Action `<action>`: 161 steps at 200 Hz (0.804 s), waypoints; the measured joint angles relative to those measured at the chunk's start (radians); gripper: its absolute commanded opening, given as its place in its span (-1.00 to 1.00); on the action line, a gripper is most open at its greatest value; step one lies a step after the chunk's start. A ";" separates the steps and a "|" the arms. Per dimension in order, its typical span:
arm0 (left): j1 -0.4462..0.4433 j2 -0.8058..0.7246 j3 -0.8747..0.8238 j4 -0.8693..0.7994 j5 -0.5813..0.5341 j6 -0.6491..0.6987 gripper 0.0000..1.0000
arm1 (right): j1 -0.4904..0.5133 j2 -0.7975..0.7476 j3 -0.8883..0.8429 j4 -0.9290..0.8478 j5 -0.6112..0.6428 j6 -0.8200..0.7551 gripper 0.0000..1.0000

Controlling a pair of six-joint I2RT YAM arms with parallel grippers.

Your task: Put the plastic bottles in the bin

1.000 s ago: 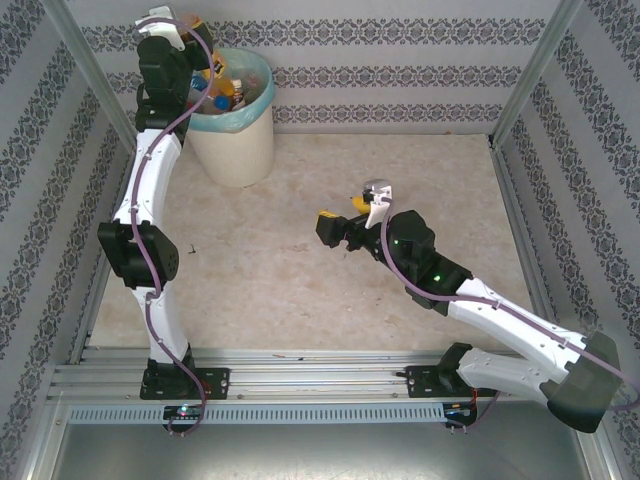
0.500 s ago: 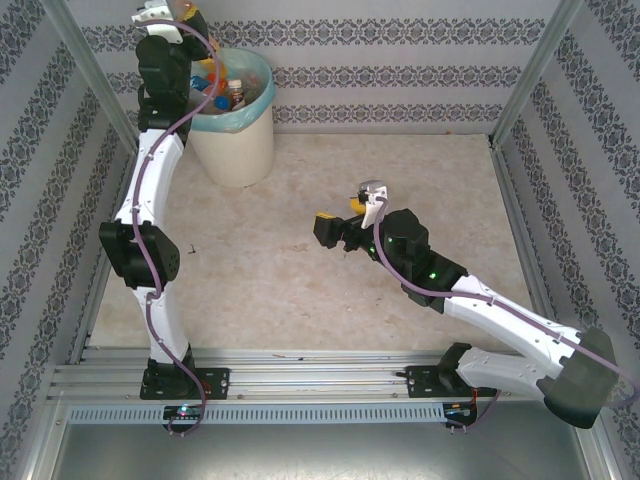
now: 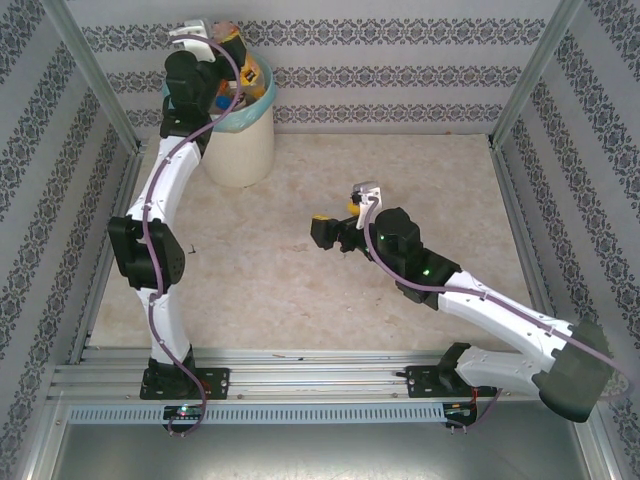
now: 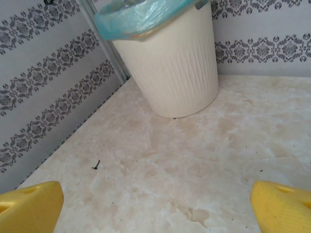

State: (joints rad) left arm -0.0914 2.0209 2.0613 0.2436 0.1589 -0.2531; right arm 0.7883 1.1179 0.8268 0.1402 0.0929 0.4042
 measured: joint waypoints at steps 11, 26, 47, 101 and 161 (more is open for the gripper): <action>-0.001 0.002 0.000 -0.006 0.002 0.021 -0.49 | 0.000 0.003 0.000 -0.002 0.000 0.000 0.96; -0.001 0.007 0.000 -0.018 0.002 0.047 -0.49 | 0.000 0.004 0.000 -0.002 0.000 0.000 0.97; 0.000 0.027 0.000 -0.044 -0.002 0.083 -0.49 | 0.000 0.004 0.000 -0.003 0.000 0.000 0.96; -0.001 0.083 0.005 -0.130 0.005 0.119 -0.20 | 0.000 0.013 0.000 -0.003 0.000 0.000 0.97; 0.000 0.101 0.133 -0.268 0.000 0.145 0.49 | 0.002 0.024 0.002 -0.012 -0.001 -0.001 0.96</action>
State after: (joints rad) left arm -0.0917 2.1220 2.1941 -0.0242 0.1593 -0.1081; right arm 0.7902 1.1419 0.8288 0.1284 0.0921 0.4034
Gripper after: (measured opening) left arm 0.737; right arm 0.982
